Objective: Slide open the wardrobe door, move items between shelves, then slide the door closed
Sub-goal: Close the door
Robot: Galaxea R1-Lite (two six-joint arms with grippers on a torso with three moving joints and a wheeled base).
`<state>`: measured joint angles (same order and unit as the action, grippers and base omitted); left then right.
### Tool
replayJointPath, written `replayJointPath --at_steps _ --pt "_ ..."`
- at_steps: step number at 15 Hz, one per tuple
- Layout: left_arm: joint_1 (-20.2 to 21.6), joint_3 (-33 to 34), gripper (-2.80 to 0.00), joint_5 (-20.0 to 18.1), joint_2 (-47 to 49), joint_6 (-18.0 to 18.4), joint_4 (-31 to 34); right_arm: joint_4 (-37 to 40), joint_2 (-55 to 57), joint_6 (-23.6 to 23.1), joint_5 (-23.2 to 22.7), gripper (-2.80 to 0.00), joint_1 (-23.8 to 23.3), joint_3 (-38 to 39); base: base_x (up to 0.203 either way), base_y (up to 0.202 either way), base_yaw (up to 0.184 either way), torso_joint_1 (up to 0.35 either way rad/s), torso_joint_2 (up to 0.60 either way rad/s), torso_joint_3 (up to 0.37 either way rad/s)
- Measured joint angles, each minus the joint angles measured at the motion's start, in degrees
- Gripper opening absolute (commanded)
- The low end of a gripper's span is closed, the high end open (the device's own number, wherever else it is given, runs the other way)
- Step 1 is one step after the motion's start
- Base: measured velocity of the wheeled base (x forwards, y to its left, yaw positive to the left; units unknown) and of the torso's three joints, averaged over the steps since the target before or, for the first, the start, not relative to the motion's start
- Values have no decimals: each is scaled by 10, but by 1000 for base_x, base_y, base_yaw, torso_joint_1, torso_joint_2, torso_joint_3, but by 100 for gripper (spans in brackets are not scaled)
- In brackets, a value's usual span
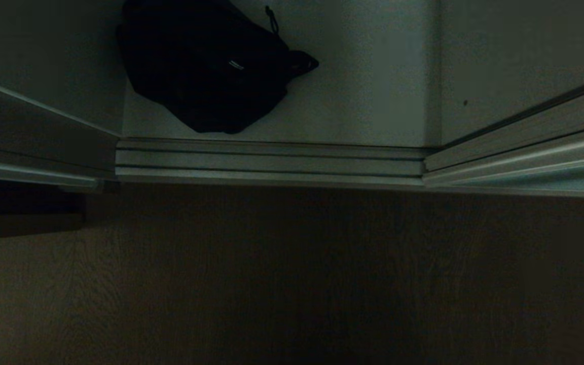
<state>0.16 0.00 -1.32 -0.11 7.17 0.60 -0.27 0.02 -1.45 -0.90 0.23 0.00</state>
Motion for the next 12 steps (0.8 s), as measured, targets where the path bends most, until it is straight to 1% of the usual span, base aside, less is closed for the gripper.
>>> replayJointPath --at_steps 5,12 --pt "0 0 -280 0 0 0 0 -1 0 8 0 -280 0 0 0 0 0 0 0 0" --pt "0 0 -280 0 1 0 0 -1 0 8 0 -280 0 0 0 0 0 0 0 0"
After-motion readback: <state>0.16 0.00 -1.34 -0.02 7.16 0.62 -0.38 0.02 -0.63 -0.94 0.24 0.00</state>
